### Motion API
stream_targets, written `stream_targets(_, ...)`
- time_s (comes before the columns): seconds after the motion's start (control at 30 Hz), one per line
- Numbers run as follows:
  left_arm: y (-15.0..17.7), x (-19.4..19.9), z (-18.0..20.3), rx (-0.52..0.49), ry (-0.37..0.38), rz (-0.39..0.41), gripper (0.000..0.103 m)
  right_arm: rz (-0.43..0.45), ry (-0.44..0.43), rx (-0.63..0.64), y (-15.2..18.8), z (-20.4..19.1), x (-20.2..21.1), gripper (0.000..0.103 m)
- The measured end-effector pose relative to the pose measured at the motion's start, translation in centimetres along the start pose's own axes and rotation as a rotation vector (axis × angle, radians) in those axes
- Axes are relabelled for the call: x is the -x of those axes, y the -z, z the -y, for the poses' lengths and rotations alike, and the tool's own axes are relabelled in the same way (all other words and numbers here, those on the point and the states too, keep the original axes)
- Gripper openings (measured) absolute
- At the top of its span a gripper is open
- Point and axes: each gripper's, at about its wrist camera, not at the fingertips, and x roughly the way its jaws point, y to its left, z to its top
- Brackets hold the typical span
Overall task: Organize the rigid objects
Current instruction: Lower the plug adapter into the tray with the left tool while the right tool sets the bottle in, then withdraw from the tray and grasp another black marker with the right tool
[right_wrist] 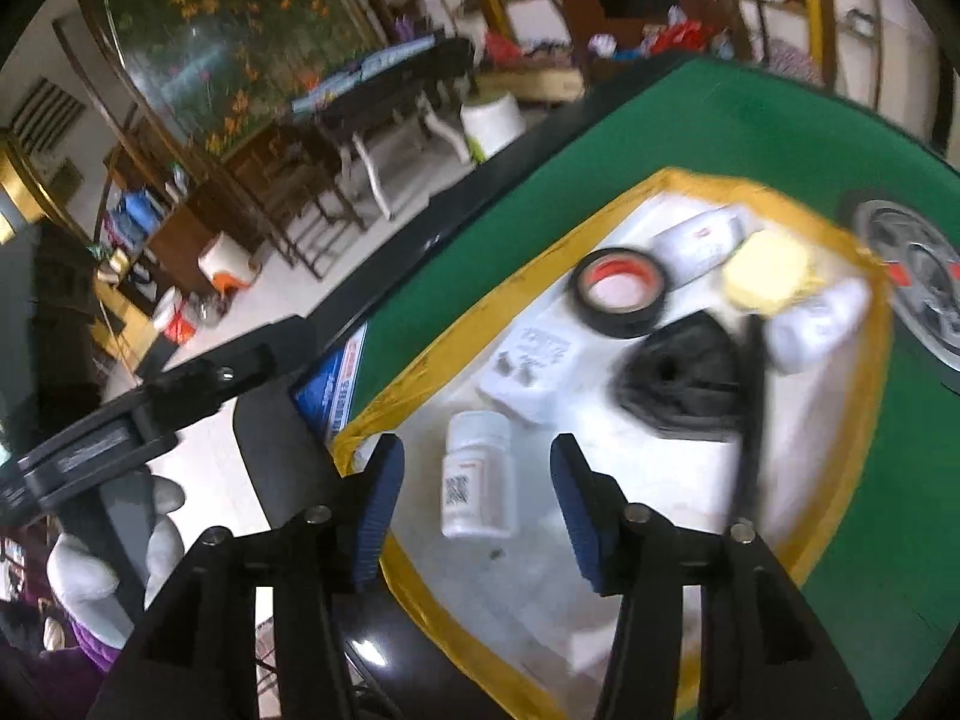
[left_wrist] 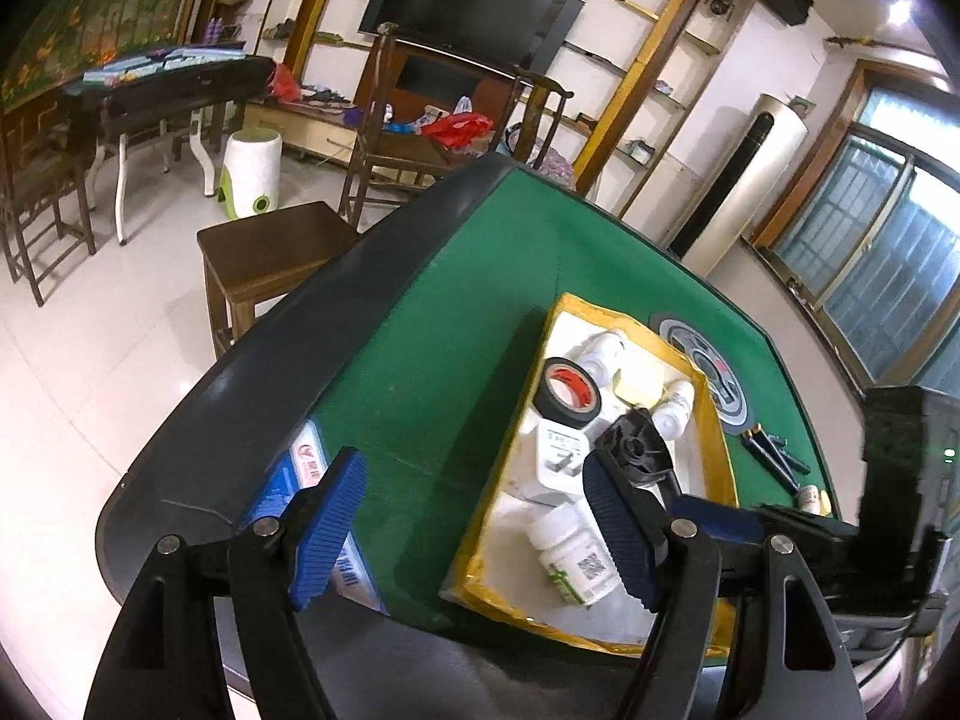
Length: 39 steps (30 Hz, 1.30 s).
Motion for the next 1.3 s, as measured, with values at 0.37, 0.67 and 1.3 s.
stream_targets(0.37, 1.3, -0.6, 8.5, -0.145, 0.067, -0.054, 0.079, 0.157, 0.176, -0.195, 6.5, 11.6, 9.1, 0.058)
stream_targets(0.67, 4.6, -2.1, 17.4, -0.324, 0.206, -0.154, 0.079, 0.262, 0.457, -0.453, 8.6, 26.6, 17.0, 0.057)
stream_targets(1.3, 7.5, -3.0, 22.0, -0.406, 0.262, -0.253, 0.079, -0.034, 0.121, -0.538, 4.5, 29.7, 8.2, 0.061)
